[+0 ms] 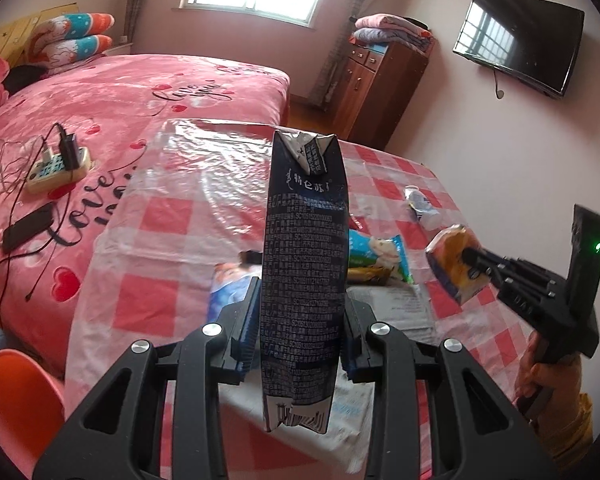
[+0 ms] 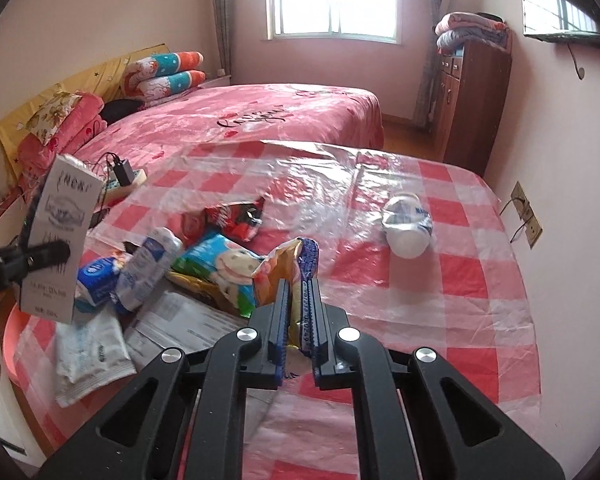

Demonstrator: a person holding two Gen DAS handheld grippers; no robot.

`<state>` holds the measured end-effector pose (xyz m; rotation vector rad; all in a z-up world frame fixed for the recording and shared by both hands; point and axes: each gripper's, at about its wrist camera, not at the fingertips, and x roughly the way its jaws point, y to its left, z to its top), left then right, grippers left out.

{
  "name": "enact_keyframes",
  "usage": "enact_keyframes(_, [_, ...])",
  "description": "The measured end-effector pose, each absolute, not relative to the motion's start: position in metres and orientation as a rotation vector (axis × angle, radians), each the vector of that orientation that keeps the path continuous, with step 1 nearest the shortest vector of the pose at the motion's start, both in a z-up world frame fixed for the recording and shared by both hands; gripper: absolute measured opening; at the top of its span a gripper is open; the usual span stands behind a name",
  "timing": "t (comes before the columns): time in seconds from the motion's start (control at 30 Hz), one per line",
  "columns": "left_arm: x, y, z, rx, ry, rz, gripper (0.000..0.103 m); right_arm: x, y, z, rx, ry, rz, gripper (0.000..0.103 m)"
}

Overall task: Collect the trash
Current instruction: 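Hold the carton in the left gripper while the right gripper grasps a snack wrapper, then carry both items to the orange bucket and open both grippers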

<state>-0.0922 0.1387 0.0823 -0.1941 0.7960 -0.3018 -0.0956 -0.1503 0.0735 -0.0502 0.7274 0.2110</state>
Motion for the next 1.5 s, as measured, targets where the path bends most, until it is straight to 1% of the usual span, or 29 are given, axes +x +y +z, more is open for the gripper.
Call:
enact_keyframes(0.47, [-0.122,0.196,0.074,-0.257,0.771,-0.235,0.035,-0.105,-0.075,0.098,-0.12,0.701,0.325,0.01])
enact_keyframes(0.77, [-0.15,0.245,0.07,-0.316,0.747,-0.152,0.035,-0.109,-0.017,0.11,-0.082,0.719,0.496,0.01])
enact_keyframes(1.03, [-0.19,0.313,0.061,-0.378,0.736,0.002,0.035,-0.121,0.076,0.11,-0.036,0.796,0.794,0.01])
enact_keyframes(1.17, [-0.212,0.354,0.046,-0.431,0.746,0.107,0.035,-0.126,0.13,0.104,-0.034,0.842,0.926,0.01])
enact_keyframes(1.33, [-0.233,0.389,0.024,-0.488,0.766,0.197,0.036,-0.131,0.195,0.083,-0.033,0.926,1.055,0.01])
enact_keyframes(1.37, [-0.235,0.394,0.018,-0.493,0.776,0.216,0.036,-0.133,0.207,0.077,-0.03,0.944,1.074,0.012])
enact_keyframes(1.43, [-0.238,0.402,0.006,-0.506,0.794,0.25,0.036,-0.136,0.223,0.066,-0.029,0.977,1.102,0.014])
enact_keyframes(1.47, [-0.24,0.406,-0.002,-0.512,0.809,0.275,0.041,-0.137,0.23,0.06,-0.032,0.99,1.102,0.024])
enact_keyframes(1.5, [-0.24,0.41,-0.008,-0.514,0.823,0.298,0.056,-0.138,0.238,0.05,-0.035,1.008,1.092,0.033])
